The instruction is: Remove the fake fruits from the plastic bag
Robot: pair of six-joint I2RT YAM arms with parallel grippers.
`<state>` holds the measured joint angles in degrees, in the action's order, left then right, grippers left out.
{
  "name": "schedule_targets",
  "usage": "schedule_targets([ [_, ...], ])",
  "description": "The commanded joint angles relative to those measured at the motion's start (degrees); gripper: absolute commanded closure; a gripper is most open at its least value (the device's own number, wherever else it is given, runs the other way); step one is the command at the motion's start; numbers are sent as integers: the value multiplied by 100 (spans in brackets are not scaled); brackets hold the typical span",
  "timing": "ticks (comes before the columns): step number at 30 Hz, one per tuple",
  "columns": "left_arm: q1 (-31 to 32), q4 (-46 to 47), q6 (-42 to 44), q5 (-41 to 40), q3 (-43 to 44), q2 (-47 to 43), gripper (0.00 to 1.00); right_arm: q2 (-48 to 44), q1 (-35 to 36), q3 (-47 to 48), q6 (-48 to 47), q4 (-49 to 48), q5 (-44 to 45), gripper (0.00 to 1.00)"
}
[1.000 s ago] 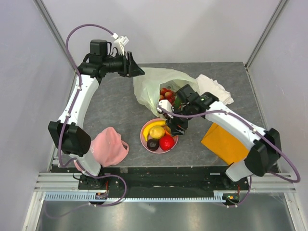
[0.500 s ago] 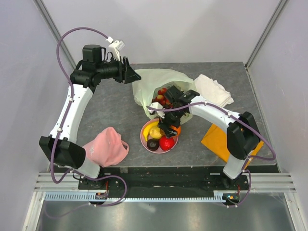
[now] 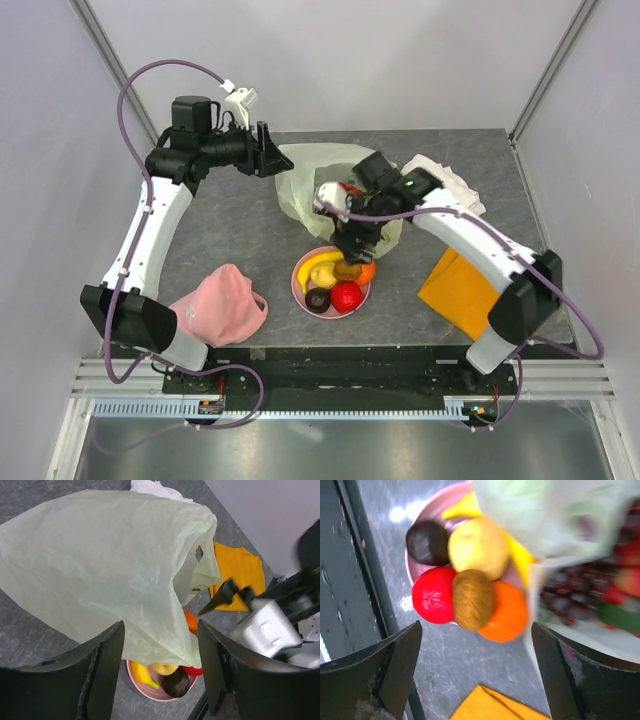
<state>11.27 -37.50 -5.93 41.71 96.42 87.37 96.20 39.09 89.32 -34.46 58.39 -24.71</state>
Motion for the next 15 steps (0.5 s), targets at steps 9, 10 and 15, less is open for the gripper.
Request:
schedule_targets([
  [9,217,-628,646,109,-659,-669,23,-129,-1325,507,1679,-977,-23,12],
  [10,227,-584,498,100,-703,-652,23,11,-1325,577,1723,-1022,-121,14],
  [15,227,-566,356,-146,-739,-581,25,1136,-1316,1473,1978,-1181,-1,21],
])
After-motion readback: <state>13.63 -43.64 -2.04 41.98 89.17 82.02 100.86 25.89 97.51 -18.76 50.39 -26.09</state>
